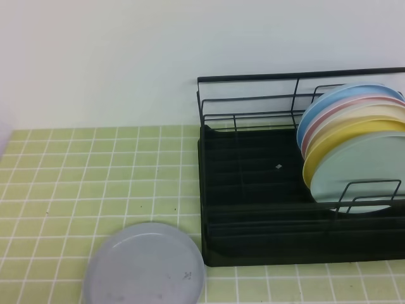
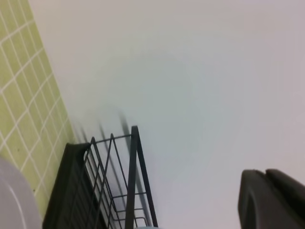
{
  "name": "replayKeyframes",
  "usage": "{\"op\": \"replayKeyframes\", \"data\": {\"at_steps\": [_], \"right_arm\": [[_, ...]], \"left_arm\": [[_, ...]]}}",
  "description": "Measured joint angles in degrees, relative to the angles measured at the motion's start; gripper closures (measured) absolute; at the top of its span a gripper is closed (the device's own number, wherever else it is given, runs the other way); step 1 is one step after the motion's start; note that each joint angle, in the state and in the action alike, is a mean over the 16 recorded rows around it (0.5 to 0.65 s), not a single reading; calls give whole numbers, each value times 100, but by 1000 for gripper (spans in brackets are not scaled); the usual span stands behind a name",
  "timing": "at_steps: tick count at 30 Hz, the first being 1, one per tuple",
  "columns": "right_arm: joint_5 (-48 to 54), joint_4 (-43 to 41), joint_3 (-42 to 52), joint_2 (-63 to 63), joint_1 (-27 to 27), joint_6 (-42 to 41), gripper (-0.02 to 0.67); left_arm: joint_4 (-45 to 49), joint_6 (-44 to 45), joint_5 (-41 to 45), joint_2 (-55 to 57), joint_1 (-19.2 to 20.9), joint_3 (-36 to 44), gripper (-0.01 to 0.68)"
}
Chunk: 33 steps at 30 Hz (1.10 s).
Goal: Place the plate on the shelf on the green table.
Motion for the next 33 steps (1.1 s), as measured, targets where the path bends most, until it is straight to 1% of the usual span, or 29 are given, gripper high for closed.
{"op": "replayKeyframes", "data": {"at_steps": [5,9,12,15,19,23,26,30,33], "right_arm": [[150,-6,-672,8,0,-898,652],[158,-215,-1362,71,0,-1515,652],[153,-474,-1890,222,0,-1783,652],[190,-854,-2384,494,0,-1797,652],[421,-1657,-2969,1057,0,-1544,652],[897,-2807,-3479,1808,0,-991,652],[1358,-3816,-3797,2414,0,-357,652],[2026,-5047,-4110,3131,0,468,652],[2470,-5775,-4257,3550,0,957,652]], "left_arm": [[-104,509,291,0,0,-1,673],[-357,1296,688,0,0,-17,673],[-582,2049,1024,0,0,-75,673],[-764,2820,1287,4,0,-192,673],[-812,3648,1559,65,0,-458,673],[-381,4049,1832,268,0,-857,673],[330,3820,2029,548,0,-1231,673],[1691,3069,2424,1162,0,-1814,673],[2810,2453,2805,1784,0,-2283,672]]}}
